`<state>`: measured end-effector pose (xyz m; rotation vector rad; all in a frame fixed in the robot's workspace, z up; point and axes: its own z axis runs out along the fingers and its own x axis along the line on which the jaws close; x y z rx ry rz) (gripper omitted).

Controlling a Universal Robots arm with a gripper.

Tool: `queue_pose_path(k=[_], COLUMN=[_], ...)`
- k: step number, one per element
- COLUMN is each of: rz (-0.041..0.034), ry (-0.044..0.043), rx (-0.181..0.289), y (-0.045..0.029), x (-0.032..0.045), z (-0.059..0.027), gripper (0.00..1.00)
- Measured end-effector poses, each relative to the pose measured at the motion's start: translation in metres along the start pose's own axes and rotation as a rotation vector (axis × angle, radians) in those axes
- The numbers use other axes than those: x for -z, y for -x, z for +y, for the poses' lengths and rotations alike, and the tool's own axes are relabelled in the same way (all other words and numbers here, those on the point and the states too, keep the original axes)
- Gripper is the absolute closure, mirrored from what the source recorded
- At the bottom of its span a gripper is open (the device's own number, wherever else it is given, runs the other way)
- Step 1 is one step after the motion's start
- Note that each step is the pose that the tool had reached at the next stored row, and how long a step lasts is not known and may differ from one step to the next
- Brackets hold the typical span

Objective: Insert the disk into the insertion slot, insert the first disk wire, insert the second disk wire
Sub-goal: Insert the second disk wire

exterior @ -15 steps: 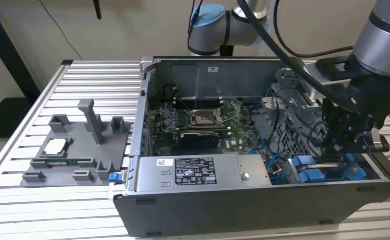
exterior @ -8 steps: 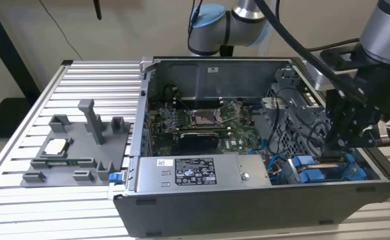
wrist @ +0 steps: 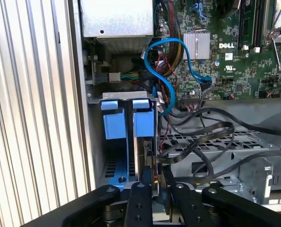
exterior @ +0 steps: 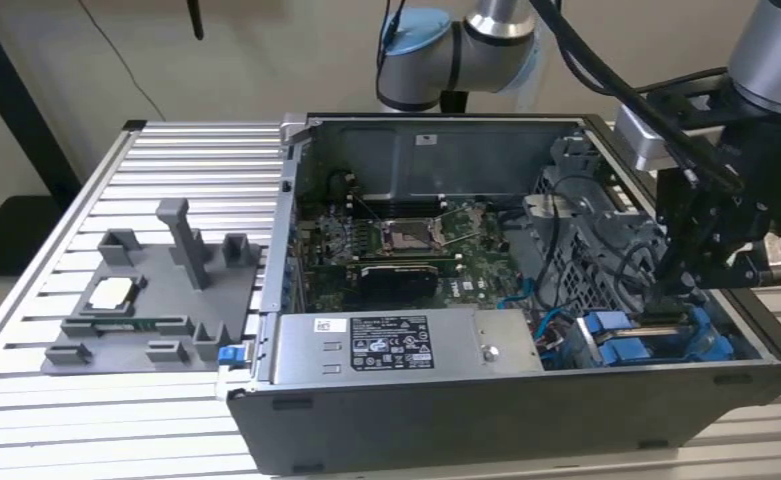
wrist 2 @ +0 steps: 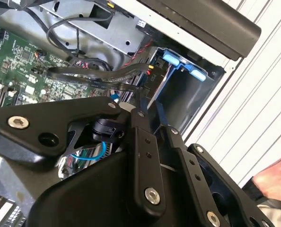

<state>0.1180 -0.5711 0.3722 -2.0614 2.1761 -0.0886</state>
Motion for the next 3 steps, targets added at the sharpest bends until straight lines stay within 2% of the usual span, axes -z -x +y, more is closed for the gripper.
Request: queue_pose_path(k=[3], rz=[0.0], ry=[0.0], rx=[0.0], y=[0.0], x=[0.0005], z=[-0.0001], gripper=[0.76])
